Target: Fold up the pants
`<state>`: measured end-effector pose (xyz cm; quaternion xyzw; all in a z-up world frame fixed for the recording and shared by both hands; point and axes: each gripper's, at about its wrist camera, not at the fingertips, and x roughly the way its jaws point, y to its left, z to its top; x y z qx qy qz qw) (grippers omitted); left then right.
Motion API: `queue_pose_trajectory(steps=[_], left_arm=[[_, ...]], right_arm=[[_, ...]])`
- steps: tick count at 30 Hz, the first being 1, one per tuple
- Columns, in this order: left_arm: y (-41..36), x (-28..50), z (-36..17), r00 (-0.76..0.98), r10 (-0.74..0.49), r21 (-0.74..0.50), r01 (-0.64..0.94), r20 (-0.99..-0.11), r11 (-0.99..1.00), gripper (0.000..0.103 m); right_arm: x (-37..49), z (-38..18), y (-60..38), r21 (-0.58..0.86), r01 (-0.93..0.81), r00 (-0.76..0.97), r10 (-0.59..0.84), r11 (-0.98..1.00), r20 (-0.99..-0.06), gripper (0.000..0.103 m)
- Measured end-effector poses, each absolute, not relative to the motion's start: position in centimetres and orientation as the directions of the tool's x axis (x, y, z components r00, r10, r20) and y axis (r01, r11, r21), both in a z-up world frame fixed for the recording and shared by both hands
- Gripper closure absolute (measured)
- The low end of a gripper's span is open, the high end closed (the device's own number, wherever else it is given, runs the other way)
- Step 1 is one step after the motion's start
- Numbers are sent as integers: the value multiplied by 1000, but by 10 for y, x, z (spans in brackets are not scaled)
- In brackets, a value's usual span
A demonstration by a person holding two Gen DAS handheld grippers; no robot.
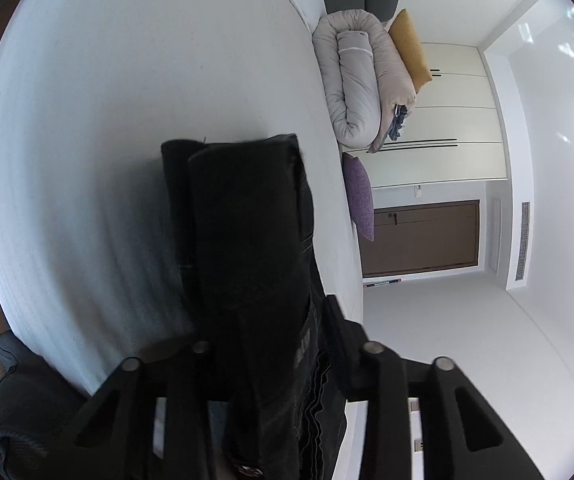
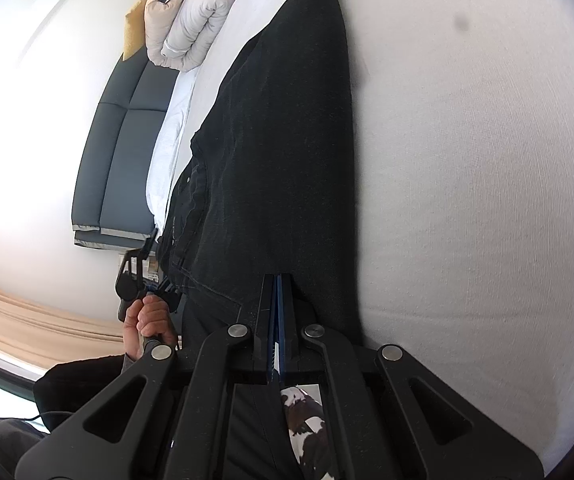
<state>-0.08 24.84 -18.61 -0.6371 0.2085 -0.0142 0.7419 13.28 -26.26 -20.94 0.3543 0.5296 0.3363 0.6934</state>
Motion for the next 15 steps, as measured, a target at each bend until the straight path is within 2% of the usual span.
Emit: queue_pose_trajectory(steps=[2,7,8,10,11,12,15], left_arm=[[249,-3,-193,914,-283,-953,-246,-290,179,88],[251,-7,-196,921,-262,-952,-246,-287,180,88],[251,-6,-194,922,-255,-950,-247,-292,194,88],[250,-6,-194,925,-249,-950,-243,-287,194,88],[251,-6,-195,926,-247,-951,-243,-286,189,88],[251,-5,-195,926,-246,-952,-244,-285,186,88],[250,-4,-195,927,-240,-949,-246,-289,195,88]], right_arm=[[131,-202,-262,834,-100,221,829,543,-513,103],[134,-163,-245,774,-167,237,787,611,-570,97],[136,-151,-238,764,-196,244,785,615,-570,90],[145,-128,-220,756,-258,244,798,602,-552,65],[151,-119,-209,758,-284,242,809,587,-536,40],[159,-112,-197,761,-304,237,819,573,-522,37],[188,-109,-148,764,-319,170,827,560,-536,37]])
